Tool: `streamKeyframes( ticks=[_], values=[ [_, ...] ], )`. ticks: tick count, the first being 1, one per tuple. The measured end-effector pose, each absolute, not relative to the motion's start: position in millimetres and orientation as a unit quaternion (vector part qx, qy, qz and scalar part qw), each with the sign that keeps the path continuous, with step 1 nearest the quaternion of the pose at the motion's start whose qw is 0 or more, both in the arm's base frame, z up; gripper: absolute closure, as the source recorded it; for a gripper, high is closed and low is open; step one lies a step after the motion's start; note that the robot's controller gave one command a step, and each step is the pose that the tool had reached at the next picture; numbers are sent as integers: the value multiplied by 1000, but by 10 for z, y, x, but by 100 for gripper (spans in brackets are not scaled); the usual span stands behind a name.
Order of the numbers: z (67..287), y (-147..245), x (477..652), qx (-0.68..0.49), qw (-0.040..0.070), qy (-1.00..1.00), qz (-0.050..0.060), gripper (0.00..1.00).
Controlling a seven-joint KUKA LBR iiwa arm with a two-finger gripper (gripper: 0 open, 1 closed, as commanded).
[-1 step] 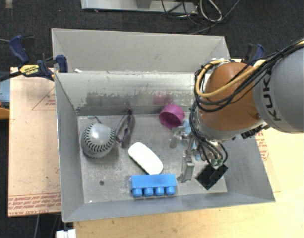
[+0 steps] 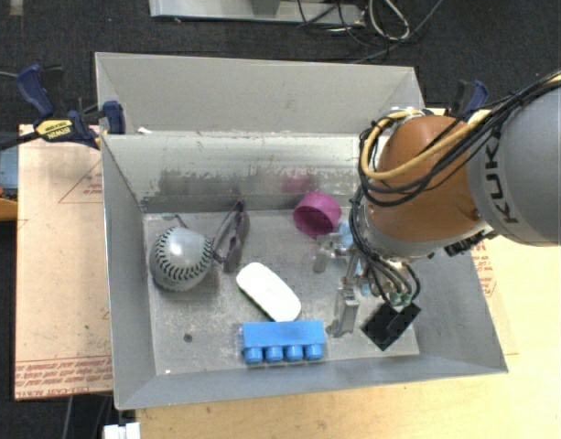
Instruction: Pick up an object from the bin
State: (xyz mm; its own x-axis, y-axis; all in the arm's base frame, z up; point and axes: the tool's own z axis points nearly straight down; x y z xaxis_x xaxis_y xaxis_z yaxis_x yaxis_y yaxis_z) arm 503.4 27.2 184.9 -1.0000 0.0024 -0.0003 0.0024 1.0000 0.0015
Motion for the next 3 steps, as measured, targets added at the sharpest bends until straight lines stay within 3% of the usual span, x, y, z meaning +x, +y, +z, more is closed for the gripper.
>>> streamKeyframes(
  ticks=[1, 2, 3],
  values=[
    [1159, 475, 5048, -21, -1, 1000, 1, 0],
    [1068, 645, 4819, -19, 5, 1000, 0, 0],
    [724, 646, 4941, -17, 9, 1000, 2, 0]
  ],
)
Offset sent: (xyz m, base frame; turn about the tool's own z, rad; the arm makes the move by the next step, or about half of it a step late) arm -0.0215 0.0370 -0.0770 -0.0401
